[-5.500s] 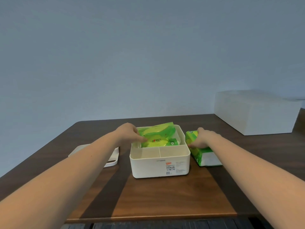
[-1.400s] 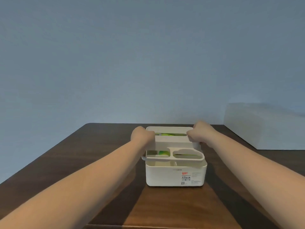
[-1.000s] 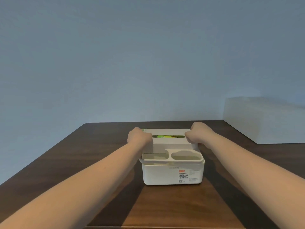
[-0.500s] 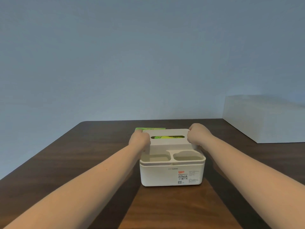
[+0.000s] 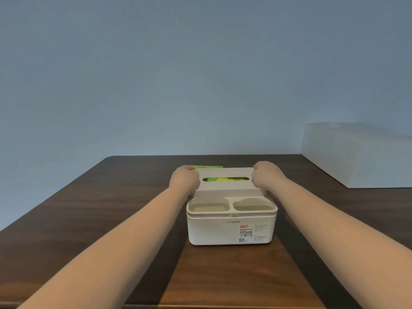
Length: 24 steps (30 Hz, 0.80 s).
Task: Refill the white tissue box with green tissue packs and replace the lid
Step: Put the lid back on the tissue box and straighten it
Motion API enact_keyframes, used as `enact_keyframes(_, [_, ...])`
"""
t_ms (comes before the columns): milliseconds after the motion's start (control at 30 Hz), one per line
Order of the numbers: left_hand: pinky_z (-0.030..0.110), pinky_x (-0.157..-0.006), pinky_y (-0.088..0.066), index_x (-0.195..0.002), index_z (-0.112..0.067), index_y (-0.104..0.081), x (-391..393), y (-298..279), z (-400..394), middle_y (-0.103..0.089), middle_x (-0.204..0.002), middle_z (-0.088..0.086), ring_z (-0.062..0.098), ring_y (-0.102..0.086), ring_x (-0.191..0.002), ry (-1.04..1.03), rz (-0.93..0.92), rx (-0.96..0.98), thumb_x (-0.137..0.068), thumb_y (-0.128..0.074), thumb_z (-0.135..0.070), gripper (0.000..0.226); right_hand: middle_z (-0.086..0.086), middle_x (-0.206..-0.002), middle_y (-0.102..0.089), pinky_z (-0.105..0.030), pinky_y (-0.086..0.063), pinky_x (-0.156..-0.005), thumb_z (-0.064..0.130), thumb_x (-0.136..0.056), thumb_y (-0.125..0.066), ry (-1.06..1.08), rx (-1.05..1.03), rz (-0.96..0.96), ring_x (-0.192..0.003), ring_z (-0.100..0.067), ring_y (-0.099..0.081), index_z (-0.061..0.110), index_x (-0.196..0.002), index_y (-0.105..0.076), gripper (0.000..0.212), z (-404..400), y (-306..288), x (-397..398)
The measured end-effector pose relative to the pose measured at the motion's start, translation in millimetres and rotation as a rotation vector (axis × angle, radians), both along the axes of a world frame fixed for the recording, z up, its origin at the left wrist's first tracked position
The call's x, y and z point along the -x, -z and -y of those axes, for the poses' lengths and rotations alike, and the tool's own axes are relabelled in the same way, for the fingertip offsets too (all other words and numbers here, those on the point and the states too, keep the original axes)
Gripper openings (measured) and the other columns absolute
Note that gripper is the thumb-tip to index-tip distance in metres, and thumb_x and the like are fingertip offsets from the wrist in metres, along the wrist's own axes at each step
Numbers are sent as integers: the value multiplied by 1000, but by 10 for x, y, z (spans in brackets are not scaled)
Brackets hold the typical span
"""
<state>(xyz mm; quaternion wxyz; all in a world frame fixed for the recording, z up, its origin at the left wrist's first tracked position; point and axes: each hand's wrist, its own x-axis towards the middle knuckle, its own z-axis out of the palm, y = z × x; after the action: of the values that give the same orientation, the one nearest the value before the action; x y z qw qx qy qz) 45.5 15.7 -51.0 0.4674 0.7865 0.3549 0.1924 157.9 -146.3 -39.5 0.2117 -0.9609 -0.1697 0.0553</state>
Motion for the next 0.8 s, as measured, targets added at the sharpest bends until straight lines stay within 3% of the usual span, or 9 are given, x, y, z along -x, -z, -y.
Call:
enact_keyframes(33, [35,-71,-53,-134,-9,-54,28,2,22,-62,-127,19,36,-65,-109,-12,61,33,-93,-37,-1,45,-14,-127,-60,-31,-47,-80,-2,-87,-46,-1,4,3,-110,-30,-59,4,-128,-56,42,12,10,19])
enact_keyframes(100, [40,-90,-51,-131,1,-55,94,2,59,-58,-132,23,38,-57,-121,-32,81,60,-96,-38,-9,40,-17,-124,-61,-33,-48,-79,-1,-88,-45,4,-22,9,-106,-33,-60,2,-128,-55,41,59,27,107])
enact_keyframes(233, [31,-76,-43,-126,3,-57,273,73,100,-63,-121,22,34,-59,-98,26,13,73,-98,-34,-30,49,-17,-125,-56,-35,-51,-81,2,-95,-38,13,-203,9,-108,-33,-58,-1,-136,-45,41,190,81,277])
enact_keyframes(333, [33,-78,-47,-120,-8,-62,454,138,165,-66,-112,10,27,-62,-100,59,56,139,-96,-32,-44,52,-12,-101,-58,-31,-42,-67,23,-102,-29,-14,-332,-20,-88,-25,-54,1,-117,-58,40,332,130,419])
enact_keyframes(433, [31,-71,-44,-108,-12,-64,613,161,245,-66,-104,6,24,-60,-93,79,123,140,-97,-36,-39,40,-8,-85,-57,-33,-43,-71,29,-100,-32,-28,-444,-92,-78,-24,-52,9,-88,-60,37,486,145,552])
enact_keyframes(500, [30,-71,-42,-95,-15,-65,705,199,292,-66,-98,5,23,-58,-87,99,159,123,-94,-39,-31,31,-7,-75,-53,-33,-41,-65,22,-96,-37,-54,-452,-96,-70,-24,-49,13,-74,-55,29,585,165,631])
enact_keyframes(600, [31,-70,-35,-88,-11,-62,791,290,350,-58,-90,5,21,-48,-80,96,154,60,-89,-36,-23,29,-5,-68,-50,-29,-36,-55,14,-91,-40,-80,-410,-125,-62,-22,-45,13,-70,-54,25,706,195,736])
enact_keyframes(700, [31,-70,-37,-81,-16,-58,850,339,413,-58,-92,3,22,-50,-85,84,159,36,-97,-34,-23,29,-3,-66,-48,-27,-37,-53,18,-96,-39,-78,-411,-121,-61,-22,-45,17,-65,-48,32,747,228,805])
enact_keyframes(800, [31,-76,-39,-83,-16,-59,893,368,455,-59,-90,4,22,-52,-90,74,155,-3,-100,-31,-28,35,-3,-72,-53,-28,-43,-54,21,-98,-36,-69,-413,-108,-65,-21,-50,16,-74,-54,30,745,229,850])
